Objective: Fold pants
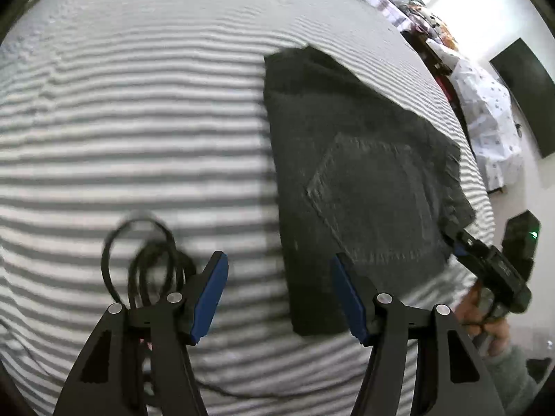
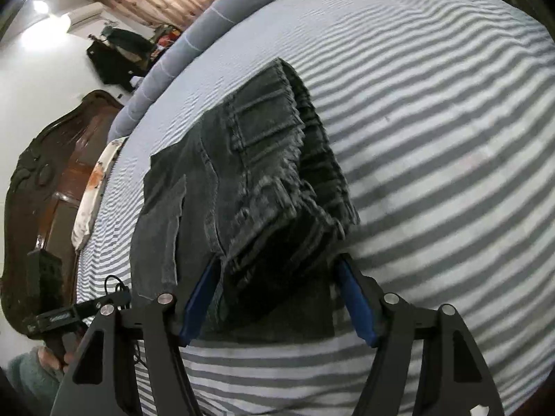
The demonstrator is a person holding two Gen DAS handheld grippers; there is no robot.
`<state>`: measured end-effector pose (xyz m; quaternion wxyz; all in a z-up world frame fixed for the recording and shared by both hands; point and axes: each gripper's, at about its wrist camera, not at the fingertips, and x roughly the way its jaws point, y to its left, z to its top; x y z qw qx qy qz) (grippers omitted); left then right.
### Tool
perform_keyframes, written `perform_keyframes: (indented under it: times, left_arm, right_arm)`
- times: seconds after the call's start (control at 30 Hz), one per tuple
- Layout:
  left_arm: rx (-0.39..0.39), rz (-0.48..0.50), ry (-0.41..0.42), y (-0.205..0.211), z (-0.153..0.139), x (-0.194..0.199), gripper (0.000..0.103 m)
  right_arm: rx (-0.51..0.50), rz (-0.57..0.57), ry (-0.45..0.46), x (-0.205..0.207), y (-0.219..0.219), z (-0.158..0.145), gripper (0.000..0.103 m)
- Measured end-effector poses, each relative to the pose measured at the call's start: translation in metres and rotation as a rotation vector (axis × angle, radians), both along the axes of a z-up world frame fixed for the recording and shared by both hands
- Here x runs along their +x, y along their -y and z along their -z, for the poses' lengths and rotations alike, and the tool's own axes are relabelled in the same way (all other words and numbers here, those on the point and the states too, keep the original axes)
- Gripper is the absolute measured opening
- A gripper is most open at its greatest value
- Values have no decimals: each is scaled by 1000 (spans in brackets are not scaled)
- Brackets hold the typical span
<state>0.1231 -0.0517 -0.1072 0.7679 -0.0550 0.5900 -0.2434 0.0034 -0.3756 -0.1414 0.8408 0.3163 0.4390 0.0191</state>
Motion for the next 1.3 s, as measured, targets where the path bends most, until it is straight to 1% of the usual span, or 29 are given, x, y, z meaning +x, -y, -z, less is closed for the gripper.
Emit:
perform_keyframes:
  times: [0.1, 0.3, 0.43, 0.57, 0.67, 0.73, 0.8, 0.9, 0.93, 0.97, 1.0, 1.07, 1.17, 1.3]
  left_arm:
    - [-12, -9, 28, 11, 1, 12, 62]
    - [-13, 8, 68, 37, 7, 29, 62]
    - [-10, 29, 91, 44, 10, 36, 64]
    - [-26, 21, 77, 47, 13, 47, 67]
    - [-49, 10, 59, 40, 13, 47, 67]
    - [-62, 23, 60, 33, 14, 42, 67]
    - [-61, 33, 63, 33, 15, 40, 67]
    - [-51, 23, 56, 35, 14, 44, 67]
    - [-45, 21, 58, 35, 14, 44, 65]
    - [-37, 25, 65, 38, 13, 45, 60]
    - [-33, 32, 72, 40, 12, 46, 58]
    - [-21, 41, 89, 44, 10, 44, 49]
    - [5, 37, 106, 47, 7, 42, 44]
    - [94, 52, 147, 61, 0, 35, 41]
  right_arm:
    - [18, -8, 16, 6, 2, 0, 60]
    - [77, -12, 51, 21, 10, 4, 60]
    - [113, -22, 75, 33, 17, 8, 60]
    - [141, -30, 85, 47, 21, 11, 60]
    - [116, -38, 80, 53, 15, 10, 60]
    - [104, -45, 85, 53, 12, 10, 60]
    - [110, -46, 91, 51, 12, 12, 60]
    - [114, -43, 90, 52, 12, 12, 60]
    - [115, -42, 88, 51, 12, 12, 60]
    - [115, -41, 87, 50, 12, 12, 60]
    - [115, -40, 84, 50, 11, 11, 60]
    - [115, -36, 79, 50, 12, 12, 60]
    - [97, -28, 67, 50, 10, 10, 58]
    - [96, -3, 48, 52, 5, 8, 52]
